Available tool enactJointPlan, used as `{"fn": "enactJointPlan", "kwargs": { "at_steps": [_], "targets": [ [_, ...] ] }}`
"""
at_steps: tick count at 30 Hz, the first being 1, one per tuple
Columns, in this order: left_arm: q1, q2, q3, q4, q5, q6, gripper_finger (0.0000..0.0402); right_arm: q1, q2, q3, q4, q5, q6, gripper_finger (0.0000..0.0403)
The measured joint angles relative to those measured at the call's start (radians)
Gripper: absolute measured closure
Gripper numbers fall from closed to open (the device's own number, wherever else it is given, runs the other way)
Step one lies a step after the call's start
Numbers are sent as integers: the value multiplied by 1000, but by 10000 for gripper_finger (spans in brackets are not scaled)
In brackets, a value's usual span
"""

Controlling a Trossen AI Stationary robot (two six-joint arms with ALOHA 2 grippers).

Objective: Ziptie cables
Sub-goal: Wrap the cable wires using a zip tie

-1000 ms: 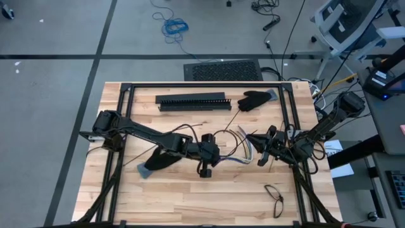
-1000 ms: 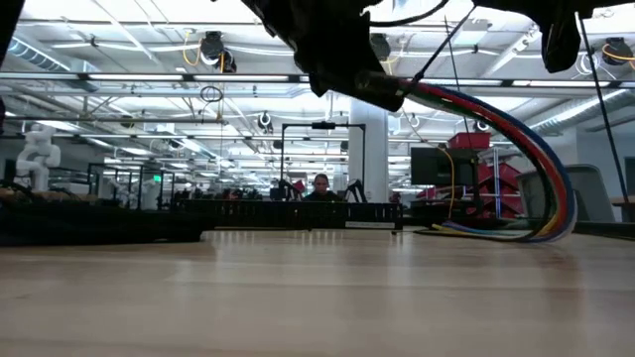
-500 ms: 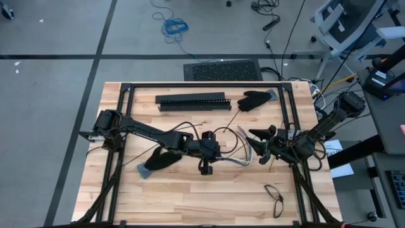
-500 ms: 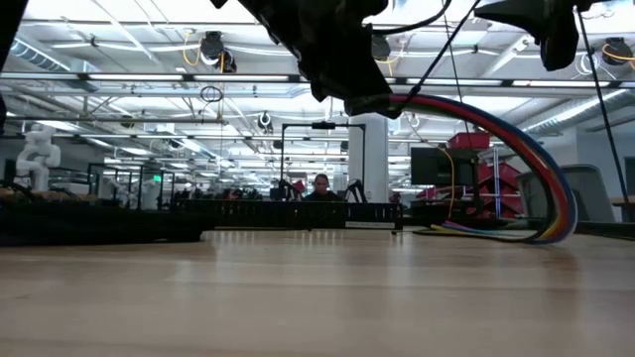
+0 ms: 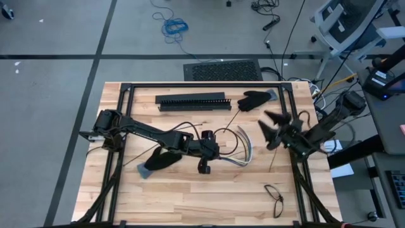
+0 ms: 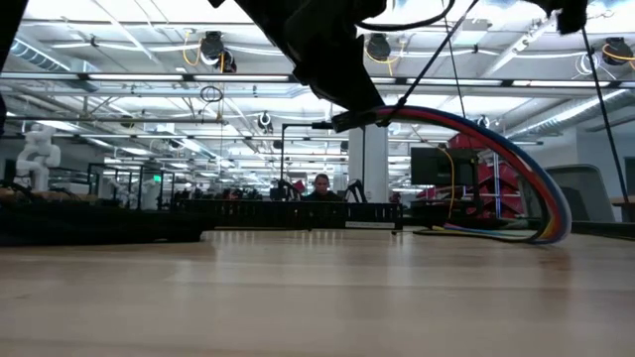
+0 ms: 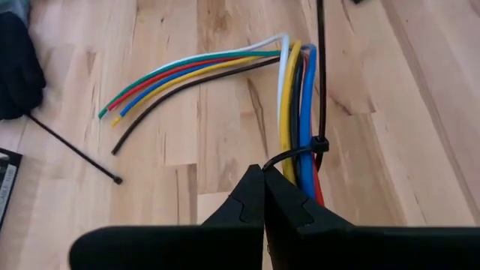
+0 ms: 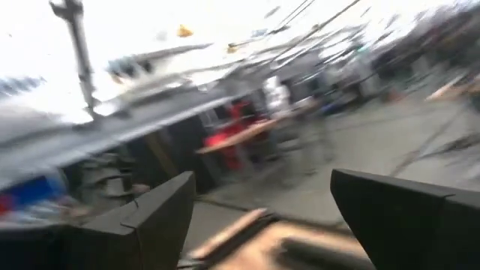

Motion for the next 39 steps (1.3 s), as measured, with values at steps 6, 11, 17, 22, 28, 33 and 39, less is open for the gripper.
{"fn": "enactJointPlan", "kwargs": {
  "at_steps": [6,11,17,22,28,33,39],
  "targets": [
    [0,-1,0,-3,-3,15,401,111,-83,212,-273,315,-394,94],
    [0,-2,2,-2,-3,30,401,295,-40,322,-630,326,-140,95],
    [6,-23,2,2,-3,64,401,389,6,327,-662,333,55,125],
    [38,-112,2,1,-5,69,401,333,30,327,-666,334,-19,158],
    [70,-222,4,5,-15,62,401,267,39,325,-765,334,37,167],
    [66,-232,3,3,-18,61,401,255,51,248,-809,333,329,167],
    [56,-232,3,25,-18,61,401,202,132,162,-815,281,726,167]
  ]
}}
